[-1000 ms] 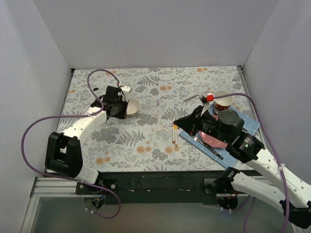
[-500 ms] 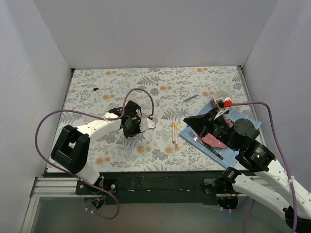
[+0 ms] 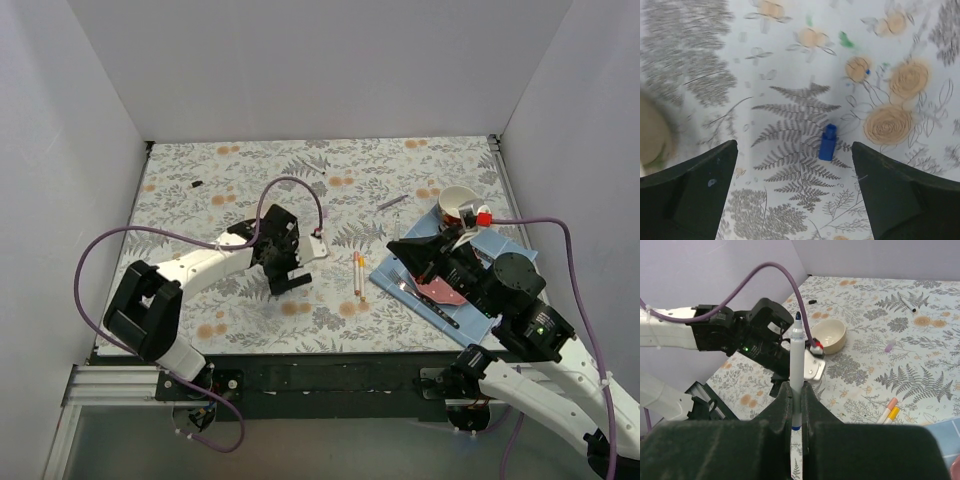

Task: Insert the pens into the pen caps
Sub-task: Grab a pen cap on the table with the left arm

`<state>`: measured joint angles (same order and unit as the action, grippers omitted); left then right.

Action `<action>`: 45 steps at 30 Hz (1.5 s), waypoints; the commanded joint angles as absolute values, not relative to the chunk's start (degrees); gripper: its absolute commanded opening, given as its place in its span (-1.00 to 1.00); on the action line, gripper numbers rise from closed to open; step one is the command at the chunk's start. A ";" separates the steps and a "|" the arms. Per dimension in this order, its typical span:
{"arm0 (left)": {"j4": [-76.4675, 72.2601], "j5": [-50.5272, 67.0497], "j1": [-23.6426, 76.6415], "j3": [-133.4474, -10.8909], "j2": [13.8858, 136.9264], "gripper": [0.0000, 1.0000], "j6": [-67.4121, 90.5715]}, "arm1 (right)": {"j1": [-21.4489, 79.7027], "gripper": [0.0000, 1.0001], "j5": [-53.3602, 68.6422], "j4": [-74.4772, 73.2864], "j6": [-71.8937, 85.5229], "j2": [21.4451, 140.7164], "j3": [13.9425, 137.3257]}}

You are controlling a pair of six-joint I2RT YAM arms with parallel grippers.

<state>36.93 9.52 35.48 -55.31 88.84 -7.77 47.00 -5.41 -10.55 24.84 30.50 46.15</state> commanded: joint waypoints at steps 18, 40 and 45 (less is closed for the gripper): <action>46.34 -15.73 30.50 -63.86 70.37 0.48 117.65 | 47.20 -0.97 -4.66 -8.52 26.10 27.16 43.24; 51.60 -13.27 38.32 -57.83 87.98 0.09 150.38 | 47.20 -0.97 -3.61 -10.55 25.40 26.63 41.49; 51.07 -13.27 38.32 -56.52 88.60 0.08 152.22 | 47.20 -0.97 -3.25 -10.55 25.40 26.54 41.31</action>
